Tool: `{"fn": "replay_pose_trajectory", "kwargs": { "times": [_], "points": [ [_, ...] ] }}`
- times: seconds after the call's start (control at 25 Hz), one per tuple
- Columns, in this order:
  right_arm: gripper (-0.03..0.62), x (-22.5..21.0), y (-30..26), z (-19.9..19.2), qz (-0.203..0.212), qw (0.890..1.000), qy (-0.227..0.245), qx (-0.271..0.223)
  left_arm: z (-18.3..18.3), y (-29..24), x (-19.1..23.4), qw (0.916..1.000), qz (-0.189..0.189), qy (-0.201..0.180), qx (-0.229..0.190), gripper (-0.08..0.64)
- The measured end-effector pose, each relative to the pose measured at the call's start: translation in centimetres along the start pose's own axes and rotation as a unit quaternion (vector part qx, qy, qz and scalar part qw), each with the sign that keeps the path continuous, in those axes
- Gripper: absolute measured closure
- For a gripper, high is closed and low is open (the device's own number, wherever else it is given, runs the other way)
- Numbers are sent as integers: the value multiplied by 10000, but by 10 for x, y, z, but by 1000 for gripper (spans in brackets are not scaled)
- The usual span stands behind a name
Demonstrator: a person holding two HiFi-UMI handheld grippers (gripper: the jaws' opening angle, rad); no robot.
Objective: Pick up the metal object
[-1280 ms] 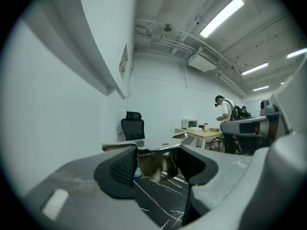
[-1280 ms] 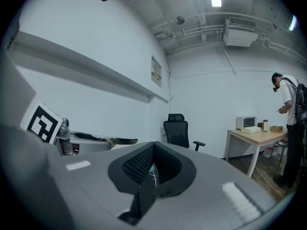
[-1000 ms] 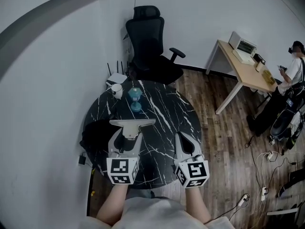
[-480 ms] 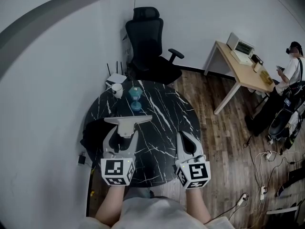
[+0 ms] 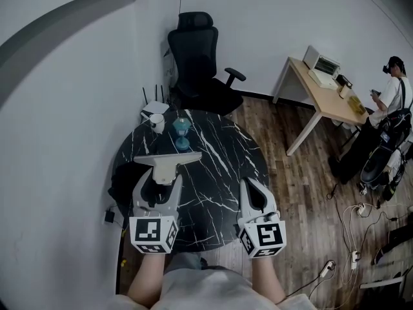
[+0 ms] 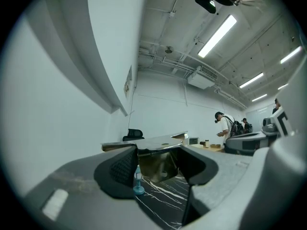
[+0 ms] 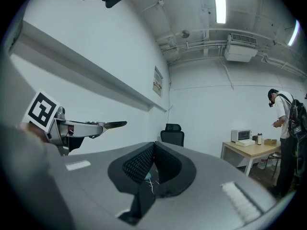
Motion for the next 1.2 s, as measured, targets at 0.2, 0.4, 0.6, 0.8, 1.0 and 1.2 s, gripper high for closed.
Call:
{"fn": "replay_pose_trajectory", "kwargs": {
  "times": [0.2, 0.4, 0.6, 0.8, 1.0, 1.2],
  "points": [
    [594, -1, 15, 2, -77, 9999, -2, -72, 5, 10, -7, 9999, -54, -28, -105, 289],
    [594, -3, 26, 3, -93, 9999, 64, -115, 5, 17, -15, 9998, -93, -24, -152, 288],
    [594, -8, 37, 5, -148, 9998, 59, -139, 7, 21, -26, 9997, -150, -36, -177, 290],
    [594, -12, 45, 4, -216, 9996, 54, -159, 5, 22, -34, 9996, -216, -37, -185, 288],
    [594, -18, 50, 1, -303, 9994, 12, -145, 4, 19, -41, 9994, -295, -46, -161, 288],
    [594, -23, 57, 1, -379, 9992, 26, -149, 4, 18, -49, 9992, -364, -54, -176, 290]
  ]
}}
Point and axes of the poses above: the fingertips, and each gripper's own axes: y backward along the fingers, x to its left, z out of its top, the point moved 10 cm from there along y, backward along the fingers, and after that the axes turned 11 degrees about y, right-handed, at the moved point
